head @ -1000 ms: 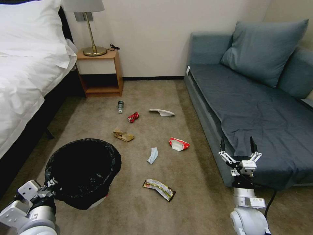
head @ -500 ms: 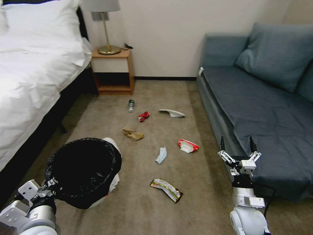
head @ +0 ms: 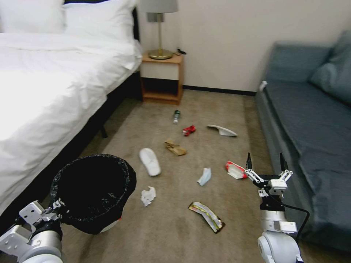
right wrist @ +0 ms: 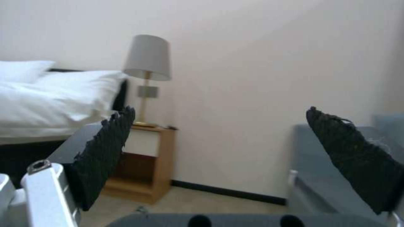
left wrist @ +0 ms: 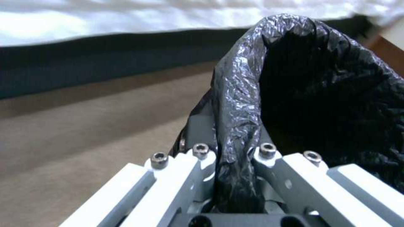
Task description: Pick up the trash bin, then pick up the garbage on the floor and place it into the trash bin.
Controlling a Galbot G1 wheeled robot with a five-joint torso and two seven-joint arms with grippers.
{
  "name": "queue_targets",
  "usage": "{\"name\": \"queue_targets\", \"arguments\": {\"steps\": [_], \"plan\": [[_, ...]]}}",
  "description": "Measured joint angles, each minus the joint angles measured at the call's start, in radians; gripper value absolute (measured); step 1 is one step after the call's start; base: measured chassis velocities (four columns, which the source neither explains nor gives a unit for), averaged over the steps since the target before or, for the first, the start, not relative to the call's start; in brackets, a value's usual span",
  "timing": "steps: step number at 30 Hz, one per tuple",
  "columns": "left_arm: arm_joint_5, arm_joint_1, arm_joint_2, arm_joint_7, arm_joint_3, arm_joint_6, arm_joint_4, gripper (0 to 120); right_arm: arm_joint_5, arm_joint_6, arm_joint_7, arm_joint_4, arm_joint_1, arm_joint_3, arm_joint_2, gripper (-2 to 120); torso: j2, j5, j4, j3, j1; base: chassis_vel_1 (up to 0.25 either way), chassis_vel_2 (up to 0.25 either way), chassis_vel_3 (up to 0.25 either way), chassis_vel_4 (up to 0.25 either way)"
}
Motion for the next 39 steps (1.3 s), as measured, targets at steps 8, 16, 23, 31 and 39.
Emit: {"name": "queue_targets", "arguments": {"steps": [8, 16, 23, 31, 39], "plan": [[0.022, 0.006, -0.001, -0.002, 0.001, -0.009, -0.001, 5, 0.002, -0.036, 0.025, 0.002, -0.008, -0.018, -0.017, 100, 0.0, 0.0, 0.0003, 0.0, 0.0, 0.079, 0.084, 0.084, 0.098], [0.001, 0.006, 0.003, -0.004, -0.009, -0.008, -0.011, 5, 0.074, -0.208, 0.062, 0.03, -0.037, -0.048, -0.067, 100, 0.0, 0.0003, -0.0001, 0.0, 0.0, 0.0, 0.0, 0.0, 0.0], [-0.016, 0.005, 0.009, -0.005, -0.021, -0.002, -0.018, 5, 0.25, -0.458, 0.117, 0.08, -0.097, -0.099, -0.216, 100, 0.0, 0.0001, -0.0002, 0.0, 0.0, 0.0, 0.0, 0.0, 0.0], [-0.023, 0.005, 0.011, -0.009, -0.025, 0.004, -0.028, 5, 0.434, -0.735, 0.111, 0.068, -0.1, -0.158, -0.368, 100, 0.0, 0.0001, -0.0002, 0.0, 0.0, 0.0, 0.0, 0.0, 0.0], [-0.023, 0.009, 0.009, -0.013, -0.023, 0.009, -0.042, 5, 0.477, -0.896, 0.008, 0.023, -0.028, -0.208, -0.383, 100, 0.0, 0.0, -0.0001, 0.0, 0.0, 0.0, 0.0, 0.0, 0.0]]}}
